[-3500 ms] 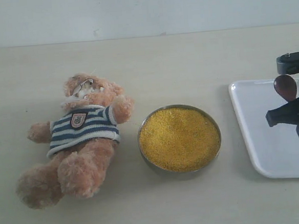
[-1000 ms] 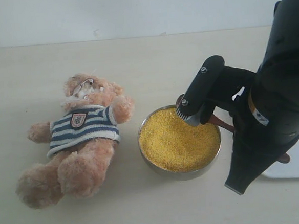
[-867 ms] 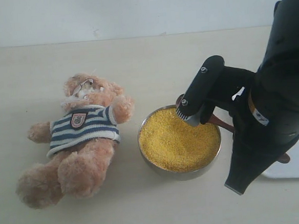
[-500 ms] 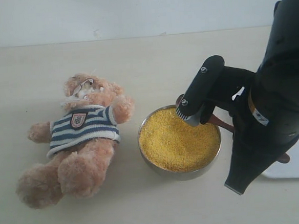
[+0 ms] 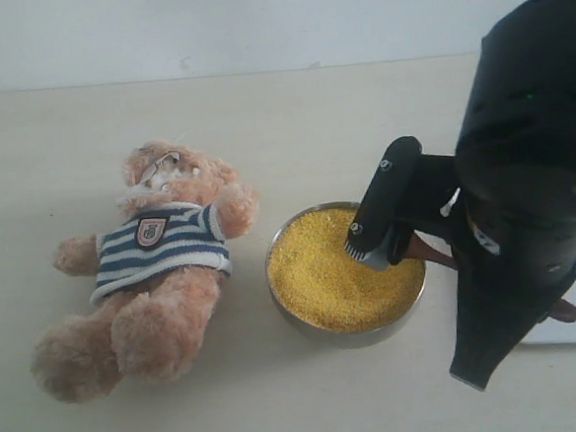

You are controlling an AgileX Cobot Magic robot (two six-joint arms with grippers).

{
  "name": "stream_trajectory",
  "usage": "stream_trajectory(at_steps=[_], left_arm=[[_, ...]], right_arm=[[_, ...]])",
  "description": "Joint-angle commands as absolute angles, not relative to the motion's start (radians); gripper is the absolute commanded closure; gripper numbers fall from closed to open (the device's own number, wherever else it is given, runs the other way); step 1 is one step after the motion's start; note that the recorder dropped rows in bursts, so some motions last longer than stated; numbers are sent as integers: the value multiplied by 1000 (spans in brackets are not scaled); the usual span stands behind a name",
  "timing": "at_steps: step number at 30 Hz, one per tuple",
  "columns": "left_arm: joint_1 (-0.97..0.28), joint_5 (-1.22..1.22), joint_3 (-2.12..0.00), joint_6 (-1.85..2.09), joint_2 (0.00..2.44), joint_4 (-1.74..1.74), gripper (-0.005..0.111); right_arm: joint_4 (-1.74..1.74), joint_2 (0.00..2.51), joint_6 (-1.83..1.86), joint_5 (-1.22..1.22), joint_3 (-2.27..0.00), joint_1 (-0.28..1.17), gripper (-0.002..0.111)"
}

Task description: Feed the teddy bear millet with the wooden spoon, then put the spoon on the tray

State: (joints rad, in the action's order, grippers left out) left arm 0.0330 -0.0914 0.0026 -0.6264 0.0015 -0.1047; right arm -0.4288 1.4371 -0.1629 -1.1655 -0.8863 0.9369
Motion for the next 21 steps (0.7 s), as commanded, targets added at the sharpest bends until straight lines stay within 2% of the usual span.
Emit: stream_trajectory(at_steps=[1, 8, 15, 21], left_arm=[[30, 159, -22, -619, 0, -90, 103], [-12, 233, -123, -452, 117, -159, 103], [-74, 331, -253, 104, 393, -510, 103], [-74, 413, -327, 332, 584, -651, 103]], right_arm=[[-470, 1480, -143, -1219, -939, 939, 109], [-540, 1561, -108, -1221, -1069, 939, 109], [-529, 1595, -87, -1221, -1094, 939, 109], [-510, 1595, -53, -1221, -1094, 939, 109]])
